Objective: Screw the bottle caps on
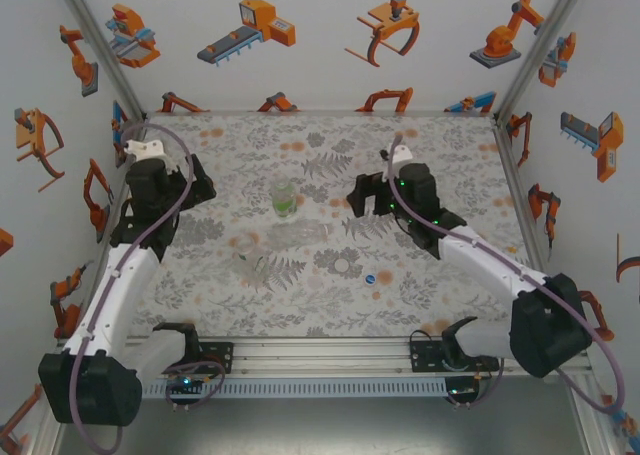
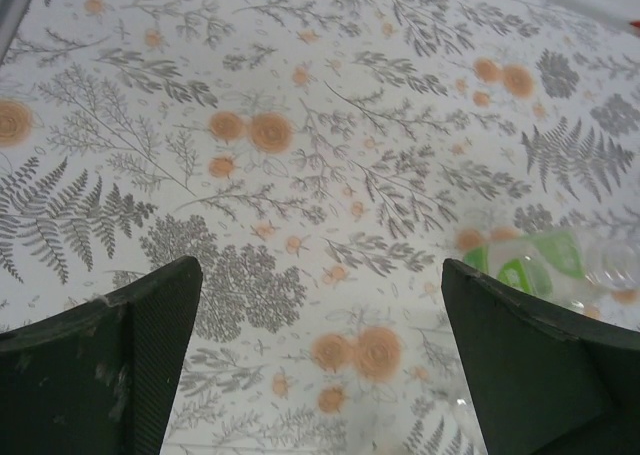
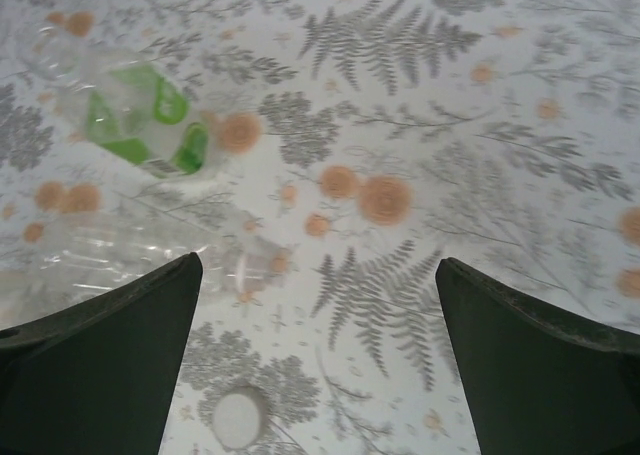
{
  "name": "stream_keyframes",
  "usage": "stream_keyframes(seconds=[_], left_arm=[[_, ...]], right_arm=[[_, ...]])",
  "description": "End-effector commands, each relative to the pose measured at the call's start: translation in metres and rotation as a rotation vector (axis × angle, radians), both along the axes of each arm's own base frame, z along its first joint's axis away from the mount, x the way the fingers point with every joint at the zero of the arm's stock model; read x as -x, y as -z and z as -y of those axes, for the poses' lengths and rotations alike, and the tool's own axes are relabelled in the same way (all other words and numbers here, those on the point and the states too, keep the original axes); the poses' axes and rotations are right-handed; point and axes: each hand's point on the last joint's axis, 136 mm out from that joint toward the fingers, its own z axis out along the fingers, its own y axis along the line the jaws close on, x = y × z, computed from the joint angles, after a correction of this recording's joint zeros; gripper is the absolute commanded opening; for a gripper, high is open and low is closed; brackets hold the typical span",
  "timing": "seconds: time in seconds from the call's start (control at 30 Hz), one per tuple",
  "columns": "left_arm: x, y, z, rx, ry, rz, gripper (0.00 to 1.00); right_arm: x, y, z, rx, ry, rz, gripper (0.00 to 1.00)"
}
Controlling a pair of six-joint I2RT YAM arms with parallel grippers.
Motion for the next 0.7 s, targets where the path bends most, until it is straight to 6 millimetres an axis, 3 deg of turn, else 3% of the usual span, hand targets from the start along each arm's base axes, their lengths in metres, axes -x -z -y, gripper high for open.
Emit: stream_keyframes(seconds=[0.0,0.1,0.27,0.4,0.57,0.67], left_arm=[[0.023,-0.008,0.012,0.022,0.083,-0.094,0.97],[0.031,-0.018,0.016,-0.038,0.15,-0.075,0.97],[0.038,-0.002,0.003,-0.08,0.116,-0.075,0.97],[0.042,-0.006,0.002,-0.076,0.117,-0.051,0.97],[0.044,-0.008,-0.006,-0.063,0.085,-0.029,0.97],[0.044,-0.009,-0.007,-0.05,0.082,-0.025,0.97]], right_arm=[[-0.003,-0.018,-0.032,-0.041,-0.012,0.037,0.91],[-0.003,-0.021,-0.063,-0.034,-0.045,0.062,0.91],[-0.008,-0.02,-0.105,-0.047,-0.067,0.095,0.91],[-0.012,-0.012,-0.137,-0.062,-0.096,0.116,0.92],[-0.017,0.001,-0.169,-0.061,-0.13,0.172,0.92],[-0.022,0.01,-0.177,-0.037,-0.107,0.204,0.92]])
